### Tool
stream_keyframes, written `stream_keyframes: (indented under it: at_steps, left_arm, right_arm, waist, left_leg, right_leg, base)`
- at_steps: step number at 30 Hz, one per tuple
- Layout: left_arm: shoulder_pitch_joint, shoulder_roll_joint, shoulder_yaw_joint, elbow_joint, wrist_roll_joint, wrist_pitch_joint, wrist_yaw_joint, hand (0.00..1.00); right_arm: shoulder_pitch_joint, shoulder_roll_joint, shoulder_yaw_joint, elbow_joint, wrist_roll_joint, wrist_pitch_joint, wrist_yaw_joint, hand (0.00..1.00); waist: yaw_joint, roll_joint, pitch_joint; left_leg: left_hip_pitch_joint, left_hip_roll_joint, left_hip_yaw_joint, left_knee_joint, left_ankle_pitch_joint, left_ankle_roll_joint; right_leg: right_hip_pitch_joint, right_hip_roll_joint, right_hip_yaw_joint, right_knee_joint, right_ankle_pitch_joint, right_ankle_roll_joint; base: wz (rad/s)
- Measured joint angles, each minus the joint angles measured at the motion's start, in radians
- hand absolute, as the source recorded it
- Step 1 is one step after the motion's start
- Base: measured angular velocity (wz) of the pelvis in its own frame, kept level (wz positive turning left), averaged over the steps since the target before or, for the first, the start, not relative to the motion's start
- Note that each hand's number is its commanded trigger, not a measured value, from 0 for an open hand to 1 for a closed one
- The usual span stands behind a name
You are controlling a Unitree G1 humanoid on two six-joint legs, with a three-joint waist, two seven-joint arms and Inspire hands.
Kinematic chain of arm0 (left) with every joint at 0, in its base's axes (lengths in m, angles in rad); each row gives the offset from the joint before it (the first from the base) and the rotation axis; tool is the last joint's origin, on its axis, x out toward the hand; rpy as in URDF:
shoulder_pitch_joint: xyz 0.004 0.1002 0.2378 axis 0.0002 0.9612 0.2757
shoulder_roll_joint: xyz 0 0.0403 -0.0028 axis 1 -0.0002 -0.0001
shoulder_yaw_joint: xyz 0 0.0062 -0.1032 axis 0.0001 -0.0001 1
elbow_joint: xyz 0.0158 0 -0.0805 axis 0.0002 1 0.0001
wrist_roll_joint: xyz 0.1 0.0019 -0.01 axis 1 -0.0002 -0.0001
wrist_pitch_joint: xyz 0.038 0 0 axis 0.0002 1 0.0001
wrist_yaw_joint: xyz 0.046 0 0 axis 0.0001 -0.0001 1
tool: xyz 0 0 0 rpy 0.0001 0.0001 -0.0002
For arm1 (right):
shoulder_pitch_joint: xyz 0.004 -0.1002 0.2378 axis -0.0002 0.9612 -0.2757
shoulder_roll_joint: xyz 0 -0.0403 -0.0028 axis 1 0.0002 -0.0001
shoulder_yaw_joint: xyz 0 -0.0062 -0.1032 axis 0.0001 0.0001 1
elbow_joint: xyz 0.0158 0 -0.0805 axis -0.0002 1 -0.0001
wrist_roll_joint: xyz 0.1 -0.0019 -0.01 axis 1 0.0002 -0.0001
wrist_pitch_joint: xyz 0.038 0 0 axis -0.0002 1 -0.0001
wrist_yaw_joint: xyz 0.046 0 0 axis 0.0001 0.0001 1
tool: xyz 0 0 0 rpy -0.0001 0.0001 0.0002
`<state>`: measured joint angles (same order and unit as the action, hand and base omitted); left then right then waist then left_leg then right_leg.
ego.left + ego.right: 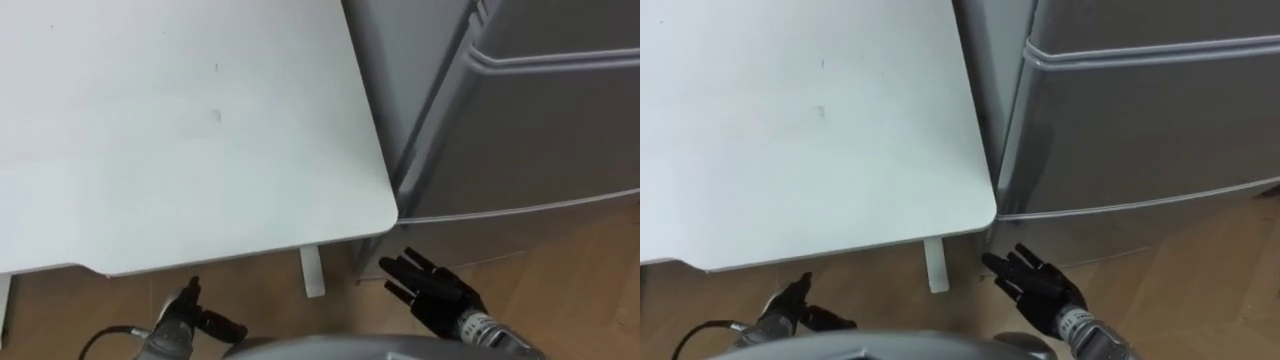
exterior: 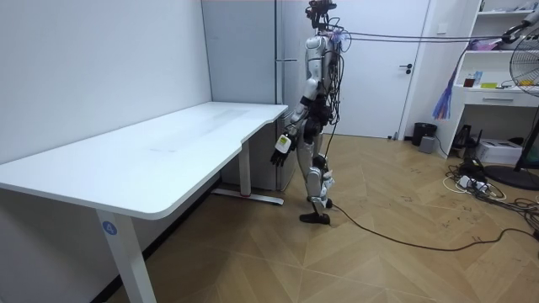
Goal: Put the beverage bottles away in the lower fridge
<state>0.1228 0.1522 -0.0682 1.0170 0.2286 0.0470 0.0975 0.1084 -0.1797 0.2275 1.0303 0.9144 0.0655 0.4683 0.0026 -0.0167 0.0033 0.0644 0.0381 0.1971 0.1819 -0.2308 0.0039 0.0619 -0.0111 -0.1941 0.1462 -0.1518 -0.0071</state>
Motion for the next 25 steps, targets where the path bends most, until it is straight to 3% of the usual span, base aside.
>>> stream_keyframes:
  at_steps: [9, 14, 17, 21, 25]
  left_arm:
    - [0.046, -0.001, 0.078, -0.001, 0.001, -0.012, 0.023, 0.0]
    - [0.059, -0.004, 0.148, 0.033, 0.0, -0.01, 0.028, 0.0]
    - [0.067, -0.004, 0.155, 0.065, 0.005, 0.004, 0.029, 0.0]
    - [0.108, -0.007, 0.173, 0.075, 0.099, 0.063, 0.019, 0.0]
    - [0.138, -0.007, 0.176, 0.079, 0.127, 0.101, 0.006, 0.0]
  right_arm:
    - [-0.033, 0.002, -0.034, 0.204, -0.312, 0.001, -0.074, 0.0]
    - [-0.034, 0.013, -0.068, 0.273, -0.375, 0.001, -0.125, 0.0]
    - [-0.039, 0.013, -0.085, 0.297, -0.375, 0.009, -0.147, 0.0]
    - [-0.039, 0.011, -0.153, 0.331, -0.384, 0.035, -0.171, 0.0]
    - [-0.039, 0.011, -0.173, 0.332, -0.398, 0.042, -0.2, 0.0]
  waist:
    - [0.006, -0.032, -0.0028]
    - [0.019, -0.043, -0.0015]
    - [0.021, -0.042, -0.0012]
    - [0.021, -0.039, -0.0015]
    - [0.021, -0.035, -0.0017]
  left_leg:
    - [0.001, -0.014, -0.048, -0.008, 0.005, 0.004]
    - [0.007, -0.014, -0.048, -0.006, 0.005, 0.005]
    - [0.022, -0.016, -0.066, -0.011, 0.003, 0.007]
    - [0.03, -0.018, -0.087, -0.011, 0.002, 0.008]
    - [0.026, -0.023, -0.1, -0.004, 0.002, 0.009]
  right_leg:
    - [0.029, -0.006, -0.029, -0.012, -0.003, 0.005]
    - [0.033, -0.006, -0.031, -0.011, -0.003, 0.005]
    - [0.051, -0.006, -0.035, -0.012, -0.003, 0.005]
    - [0.068, -0.009, -0.057, -0.011, -0.004, 0.006]
    - [0.073, -0.014, -0.06, -0.012, -0.007, 0.011]
  base:
    - [0.14]
    - [0.02]
    - [0.1]
    - [0.14]
    - [0.09]
